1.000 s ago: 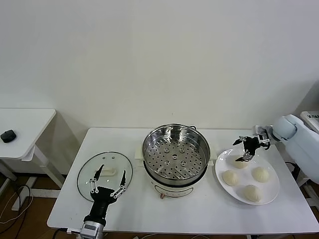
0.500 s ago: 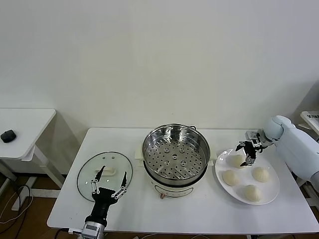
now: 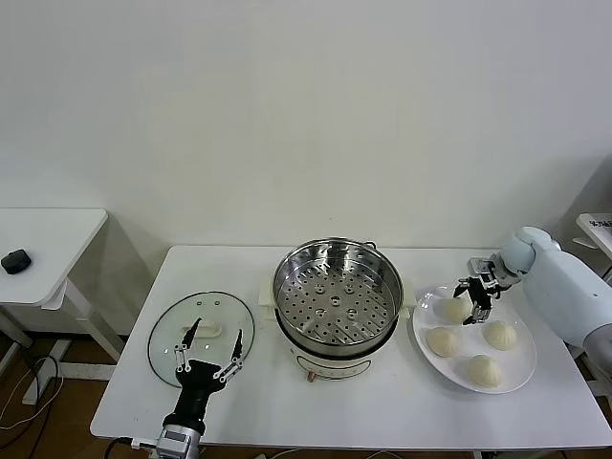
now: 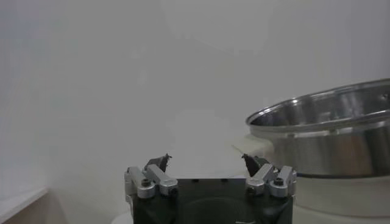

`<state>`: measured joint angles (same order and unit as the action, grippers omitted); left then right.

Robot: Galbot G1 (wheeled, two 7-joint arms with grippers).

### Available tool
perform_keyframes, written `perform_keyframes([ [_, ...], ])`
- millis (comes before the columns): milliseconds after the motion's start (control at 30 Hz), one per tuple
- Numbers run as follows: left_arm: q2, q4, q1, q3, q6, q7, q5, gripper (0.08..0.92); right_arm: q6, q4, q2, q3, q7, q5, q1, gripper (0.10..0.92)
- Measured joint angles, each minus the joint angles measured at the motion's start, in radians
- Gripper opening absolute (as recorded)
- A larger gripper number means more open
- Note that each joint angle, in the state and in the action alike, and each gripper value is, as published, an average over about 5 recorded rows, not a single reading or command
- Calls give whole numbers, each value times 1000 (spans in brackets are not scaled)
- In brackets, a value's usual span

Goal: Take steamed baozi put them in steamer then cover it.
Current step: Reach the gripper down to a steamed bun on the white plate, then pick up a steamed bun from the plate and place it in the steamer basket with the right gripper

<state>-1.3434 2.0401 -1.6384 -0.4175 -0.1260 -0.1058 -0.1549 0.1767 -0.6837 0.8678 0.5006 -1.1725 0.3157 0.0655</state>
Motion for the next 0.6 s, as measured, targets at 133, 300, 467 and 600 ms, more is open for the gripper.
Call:
perform_keyframes([
  [133,0,0,1,-2,0,-1,2,823,8,-3,-3,4,2,1,-5,696],
  [300,0,2,3,-3,0,-2,3,823,15,-28,-20,20,-2,-11,-20,663],
  [467,1,11,6,-2,2,-2,6,823,30,-96,-58,68,-14,-52,-62,647],
  [600,3,19,7,1,4,-3,7,823,67,-168,-87,129,-26,-102,-134,645],
])
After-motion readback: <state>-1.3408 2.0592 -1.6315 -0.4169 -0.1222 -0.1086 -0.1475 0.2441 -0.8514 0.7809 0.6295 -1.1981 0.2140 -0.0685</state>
